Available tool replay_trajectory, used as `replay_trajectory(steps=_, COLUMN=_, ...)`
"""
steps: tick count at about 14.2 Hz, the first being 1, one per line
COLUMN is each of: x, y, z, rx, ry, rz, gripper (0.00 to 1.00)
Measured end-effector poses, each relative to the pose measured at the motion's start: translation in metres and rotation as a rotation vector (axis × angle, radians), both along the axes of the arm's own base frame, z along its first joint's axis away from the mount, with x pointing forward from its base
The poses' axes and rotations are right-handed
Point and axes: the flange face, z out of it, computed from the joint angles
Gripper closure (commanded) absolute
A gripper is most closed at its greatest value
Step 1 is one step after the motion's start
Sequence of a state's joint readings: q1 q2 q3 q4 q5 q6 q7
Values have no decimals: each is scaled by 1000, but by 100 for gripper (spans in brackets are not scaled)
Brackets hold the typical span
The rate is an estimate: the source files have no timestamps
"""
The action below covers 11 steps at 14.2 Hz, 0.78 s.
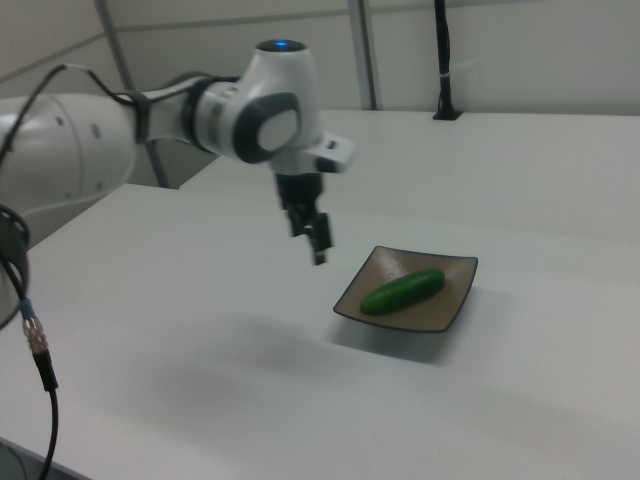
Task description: Cucumber placed on a ceramic plate
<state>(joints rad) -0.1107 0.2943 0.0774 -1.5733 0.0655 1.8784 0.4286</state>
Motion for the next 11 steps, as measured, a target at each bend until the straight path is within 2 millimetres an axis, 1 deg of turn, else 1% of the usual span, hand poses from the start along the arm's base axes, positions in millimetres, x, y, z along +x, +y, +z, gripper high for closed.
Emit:
replay_trajectory(steps=1, x=-9, y=18, z=1, rx=-1, ry=30, rz=31, gripper=0)
replay_trajectory(steps=2, x=-23, y=43, z=3, rx=-7, ry=66, rz=75, gripper=0)
replay_trajectory(steps=3, x=-33, y=57, z=4, rx=-10, ry=84, rz=100, gripper=0)
replay_trajectory(steps=4, x=-50, y=78, z=7, rx=-15, ry=109, rz=138, gripper=0)
replay_trajectory(steps=6, x=-69, y=98, z=11, rx=-31, ry=117, rz=178, gripper=0)
replay_trajectory(steps=8, x=-84, y=112, z=22, rx=-59, ry=102, rz=246, gripper=0)
replay_trajectory(steps=9, x=-90, y=117, z=30, rx=-69, ry=88, rz=296, gripper=0)
replay_trajectory(steps=11, x=-98, y=117, z=51, rx=-75, ry=48, rz=406, gripper=0)
